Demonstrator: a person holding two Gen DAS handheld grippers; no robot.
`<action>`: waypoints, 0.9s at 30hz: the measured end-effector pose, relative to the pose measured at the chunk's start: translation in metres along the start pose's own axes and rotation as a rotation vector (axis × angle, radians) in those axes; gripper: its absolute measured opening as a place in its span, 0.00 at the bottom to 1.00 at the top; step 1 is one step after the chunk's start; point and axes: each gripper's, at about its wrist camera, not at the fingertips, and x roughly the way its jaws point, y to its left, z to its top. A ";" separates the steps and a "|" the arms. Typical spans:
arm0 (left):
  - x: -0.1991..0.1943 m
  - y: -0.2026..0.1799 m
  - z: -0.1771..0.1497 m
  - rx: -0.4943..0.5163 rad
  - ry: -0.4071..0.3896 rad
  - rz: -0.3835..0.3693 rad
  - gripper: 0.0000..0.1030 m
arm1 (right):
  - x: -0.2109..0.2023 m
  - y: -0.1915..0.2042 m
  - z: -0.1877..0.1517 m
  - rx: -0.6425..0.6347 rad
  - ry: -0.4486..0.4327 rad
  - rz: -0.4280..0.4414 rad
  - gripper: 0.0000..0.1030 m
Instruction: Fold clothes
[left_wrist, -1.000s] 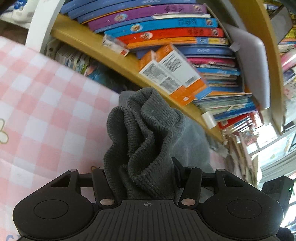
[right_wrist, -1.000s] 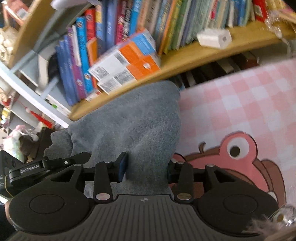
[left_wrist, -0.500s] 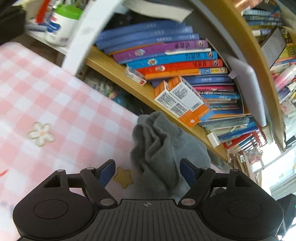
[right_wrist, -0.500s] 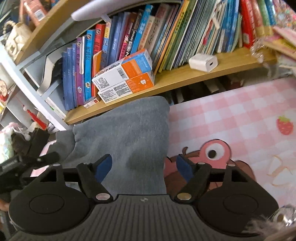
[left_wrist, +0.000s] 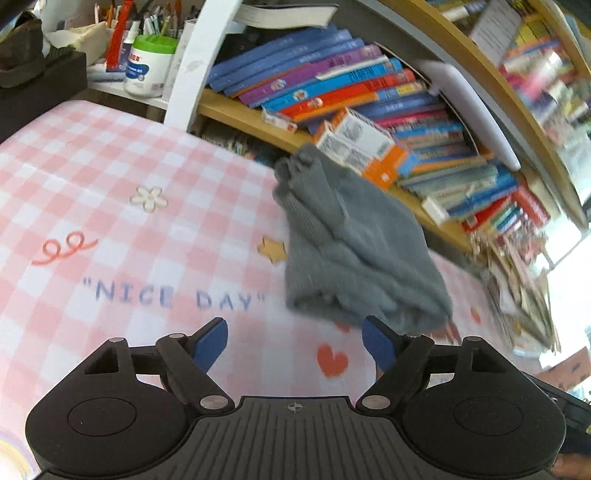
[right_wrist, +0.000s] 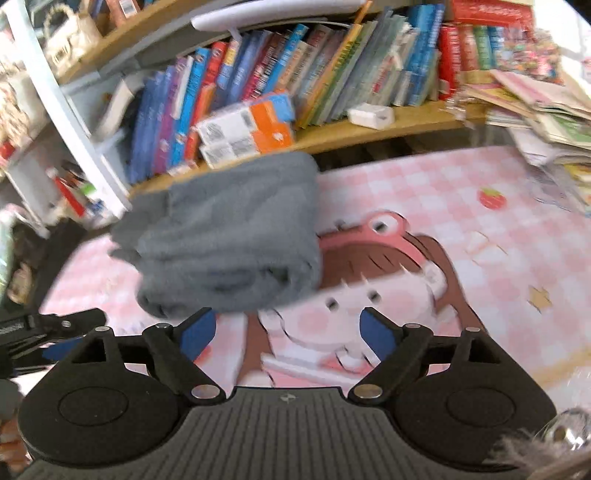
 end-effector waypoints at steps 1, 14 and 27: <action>-0.002 -0.002 -0.005 0.002 0.000 0.026 0.84 | -0.003 0.001 -0.006 0.006 0.001 -0.030 0.84; -0.020 -0.023 -0.043 0.185 -0.088 0.225 0.94 | -0.029 0.026 -0.043 -0.152 -0.072 -0.108 0.96; -0.028 -0.035 -0.050 0.292 -0.141 0.271 0.99 | -0.033 0.025 -0.048 -0.165 -0.085 -0.107 0.98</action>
